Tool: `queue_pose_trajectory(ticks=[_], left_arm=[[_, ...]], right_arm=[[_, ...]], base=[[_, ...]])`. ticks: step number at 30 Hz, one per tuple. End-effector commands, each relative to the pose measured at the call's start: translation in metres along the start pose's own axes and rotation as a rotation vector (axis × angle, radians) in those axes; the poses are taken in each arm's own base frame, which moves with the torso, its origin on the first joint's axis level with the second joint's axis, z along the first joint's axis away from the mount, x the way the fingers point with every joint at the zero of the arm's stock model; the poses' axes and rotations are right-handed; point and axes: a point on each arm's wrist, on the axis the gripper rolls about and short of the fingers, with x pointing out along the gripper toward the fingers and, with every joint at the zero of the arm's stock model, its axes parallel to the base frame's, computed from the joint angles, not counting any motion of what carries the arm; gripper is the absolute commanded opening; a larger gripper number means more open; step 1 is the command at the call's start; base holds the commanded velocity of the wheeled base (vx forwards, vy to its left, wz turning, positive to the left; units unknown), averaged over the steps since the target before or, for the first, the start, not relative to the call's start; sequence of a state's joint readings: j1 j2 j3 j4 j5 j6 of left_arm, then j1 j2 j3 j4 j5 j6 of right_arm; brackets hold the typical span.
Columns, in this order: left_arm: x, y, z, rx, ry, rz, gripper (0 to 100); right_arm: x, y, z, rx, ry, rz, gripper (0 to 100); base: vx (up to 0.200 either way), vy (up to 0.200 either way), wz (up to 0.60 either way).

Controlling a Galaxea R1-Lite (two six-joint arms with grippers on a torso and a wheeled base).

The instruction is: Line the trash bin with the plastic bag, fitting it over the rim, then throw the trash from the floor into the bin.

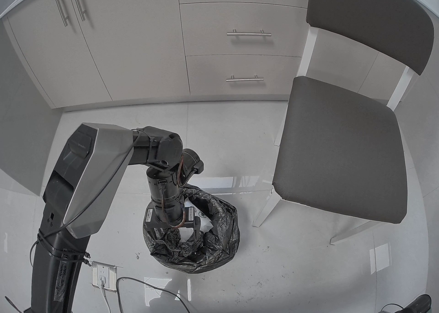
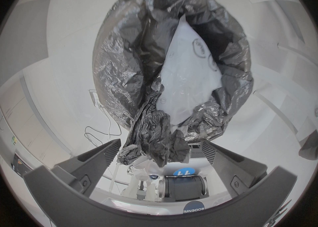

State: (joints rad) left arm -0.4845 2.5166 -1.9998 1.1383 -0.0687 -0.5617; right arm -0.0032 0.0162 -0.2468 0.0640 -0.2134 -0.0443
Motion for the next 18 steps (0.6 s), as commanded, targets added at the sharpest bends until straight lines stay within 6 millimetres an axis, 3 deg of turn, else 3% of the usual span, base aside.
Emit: queue_pose_trajectory(ticks=[1, 10, 18], left_arm=[[-0.026, 0.001, -0.006, -0.003, -0.055, -0.035, 100], [-0.049, -0.007, -0.020, 0.011, -0.105, -0.068, 100], [-0.056, -0.011, -0.027, 0.024, -0.116, -0.073, 100]], right_arm=[[-0.002, 0.000, -0.001, 0.003, -0.014, 0.001, 100], [-0.002, 0.000, -0.001, 0.005, -0.016, 0.003, 100], [-0.002, 0.000, 0.000, 0.015, -0.026, 0.004, 100]], base=[[0.000, 0.000, 0.00], [0.000, 0.000, 0.00], [0.000, 0.000, 0.00]])
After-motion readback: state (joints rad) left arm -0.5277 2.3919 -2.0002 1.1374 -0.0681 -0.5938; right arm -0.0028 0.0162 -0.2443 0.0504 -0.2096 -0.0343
